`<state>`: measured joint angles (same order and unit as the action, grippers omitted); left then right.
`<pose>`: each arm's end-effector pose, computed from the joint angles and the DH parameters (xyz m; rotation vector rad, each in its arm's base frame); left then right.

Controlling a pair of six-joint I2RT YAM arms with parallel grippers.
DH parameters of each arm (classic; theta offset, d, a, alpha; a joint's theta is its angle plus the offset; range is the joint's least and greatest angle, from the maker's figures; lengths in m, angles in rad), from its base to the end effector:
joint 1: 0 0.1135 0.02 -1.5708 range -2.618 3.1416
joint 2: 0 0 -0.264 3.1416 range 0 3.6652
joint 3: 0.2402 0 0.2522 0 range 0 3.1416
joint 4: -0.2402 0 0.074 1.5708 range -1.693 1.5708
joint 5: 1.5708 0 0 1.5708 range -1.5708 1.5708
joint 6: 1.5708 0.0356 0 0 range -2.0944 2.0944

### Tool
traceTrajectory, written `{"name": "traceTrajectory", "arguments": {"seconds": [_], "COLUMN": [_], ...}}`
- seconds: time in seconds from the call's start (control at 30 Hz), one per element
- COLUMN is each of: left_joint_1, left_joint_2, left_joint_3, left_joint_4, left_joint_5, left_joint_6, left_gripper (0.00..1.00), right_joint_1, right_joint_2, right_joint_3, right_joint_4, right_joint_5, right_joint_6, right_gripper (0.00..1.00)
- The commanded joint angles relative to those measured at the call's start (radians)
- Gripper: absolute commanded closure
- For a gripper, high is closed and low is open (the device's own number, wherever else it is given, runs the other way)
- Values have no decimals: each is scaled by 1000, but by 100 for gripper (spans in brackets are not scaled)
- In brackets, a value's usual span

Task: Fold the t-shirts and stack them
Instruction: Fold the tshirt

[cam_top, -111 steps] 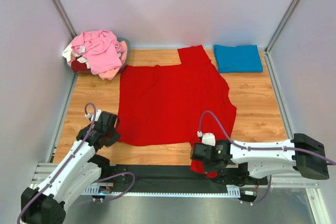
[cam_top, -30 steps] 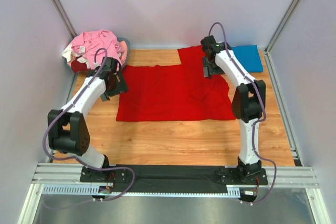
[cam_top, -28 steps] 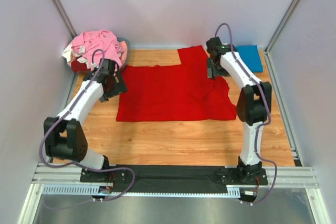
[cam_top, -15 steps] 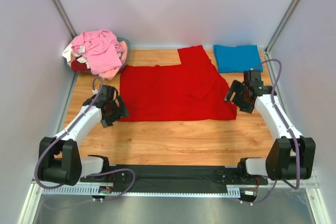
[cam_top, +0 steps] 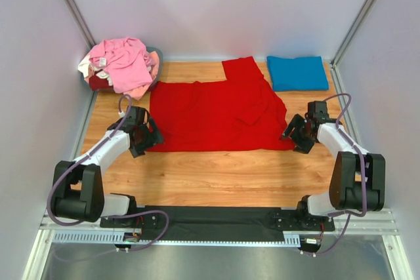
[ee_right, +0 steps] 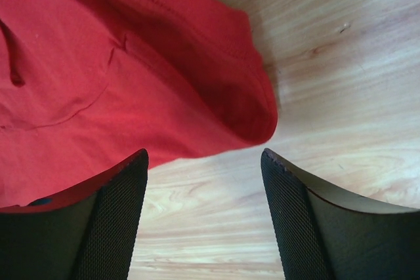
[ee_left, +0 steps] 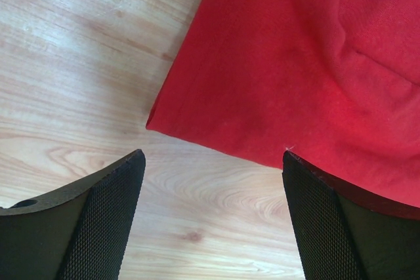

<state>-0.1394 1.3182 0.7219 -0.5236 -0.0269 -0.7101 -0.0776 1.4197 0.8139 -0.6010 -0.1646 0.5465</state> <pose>0.2360 -0.0321 0.1826 -0.7712 2.5992 -0.2230 0.2543 -0.0139 0.1824 0.8208 2.6831 0.3450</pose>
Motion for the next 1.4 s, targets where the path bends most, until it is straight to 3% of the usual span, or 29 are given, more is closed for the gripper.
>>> {"name": "traceTrajectory", "arguments": {"seconds": [0.0,0.33,0.5,0.6,0.63,0.67,0.73,0.77,0.87,1.37], "left_joint_1": [6,6,6,6,6,6,6,6,6,6], "left_joint_2": [15,72,105,124,128,134,160,170,187,-141], "left_joint_3": [-1,-6,13,24,27,31,56,68,123,85], "left_joint_4": [48,89,80,88,94,97,94,77,34,-186], "left_joint_5": [-11,-42,-102,-123,-134,-137,-154,-165,-200,-199], "left_joint_6": [-15,-37,-31,-26,-26,-17,-5,6,26,-15], "left_gripper": [9,16,25,32,37,53,67,79,100,100], "right_joint_1": [-16,-30,-33,-34,-34,-36,-36,-36,-36,-37], "right_joint_2": [28,123,166,168,166,163,157,154,131,-212], "right_joint_3": [-18,-24,-22,-22,-24,-24,-22,-24,-25,-82], "right_joint_4": [92,173,198,204,204,202,193,190,170,-49], "right_joint_5": [-9,-7,-9,-7,-7,-6,0,2,4,155], "right_joint_6": [13,30,26,24,23,23,21,21,21,55], "right_gripper": [30,38,53,69,78,84,97,100,100,100]}}
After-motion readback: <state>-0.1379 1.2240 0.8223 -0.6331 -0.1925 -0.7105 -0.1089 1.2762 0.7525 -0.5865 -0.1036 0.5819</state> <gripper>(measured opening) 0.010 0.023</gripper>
